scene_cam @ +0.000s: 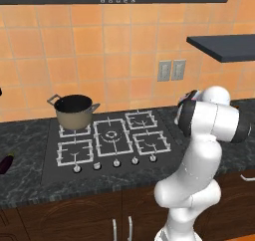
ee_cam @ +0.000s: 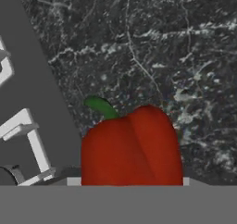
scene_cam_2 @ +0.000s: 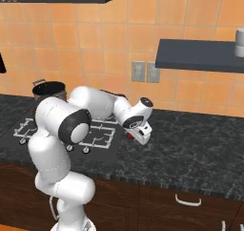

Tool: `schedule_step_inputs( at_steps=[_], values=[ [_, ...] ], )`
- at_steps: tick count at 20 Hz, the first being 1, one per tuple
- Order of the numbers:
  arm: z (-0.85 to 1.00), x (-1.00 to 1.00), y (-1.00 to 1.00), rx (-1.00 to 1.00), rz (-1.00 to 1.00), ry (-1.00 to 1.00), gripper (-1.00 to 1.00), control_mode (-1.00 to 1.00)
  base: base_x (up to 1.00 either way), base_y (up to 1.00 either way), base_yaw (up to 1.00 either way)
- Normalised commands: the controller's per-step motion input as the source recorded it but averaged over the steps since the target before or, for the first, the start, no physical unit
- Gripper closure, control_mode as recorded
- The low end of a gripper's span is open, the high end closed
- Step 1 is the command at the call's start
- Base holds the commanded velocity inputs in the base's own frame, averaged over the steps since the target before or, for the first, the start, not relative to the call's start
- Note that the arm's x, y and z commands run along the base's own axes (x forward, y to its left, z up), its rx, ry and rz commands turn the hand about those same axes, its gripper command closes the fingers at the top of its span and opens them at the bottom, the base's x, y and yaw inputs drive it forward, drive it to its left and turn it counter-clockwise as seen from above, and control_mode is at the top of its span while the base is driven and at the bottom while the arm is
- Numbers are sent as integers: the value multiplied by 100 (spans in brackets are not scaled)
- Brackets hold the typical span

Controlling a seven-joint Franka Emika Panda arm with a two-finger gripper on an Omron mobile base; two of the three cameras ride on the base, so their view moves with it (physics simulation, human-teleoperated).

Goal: Put the eggplant and bell pepper in the pot. Retrieve the spatula and lightly stir the vegetables in the pot.

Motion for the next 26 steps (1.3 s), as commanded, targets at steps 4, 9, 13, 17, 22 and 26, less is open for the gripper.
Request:
schedule_step_inputs(
  at_steps=[4, 9, 13, 17, 22, 26],
  values=[
    [99, -33, 48, -11, 3, -12, 100, -100, 0, 0, 0],
    [98, -53, 53, -17, 3, -12, 100, -100, 0, 0, 0],
    [91, -63, 48, -19, 10, -13, 100, -100, 0, 0, 0],
    [96, -75, 14, -14, 23, -18, 100, -100, 0, 0, 0],
    [100, -85, 0, -15, 22, -18, 100, -100, 0, 0, 0],
    [44, -38, 1, -8, 6, -4, 100, 100, -6, 2, 2]
  ],
)
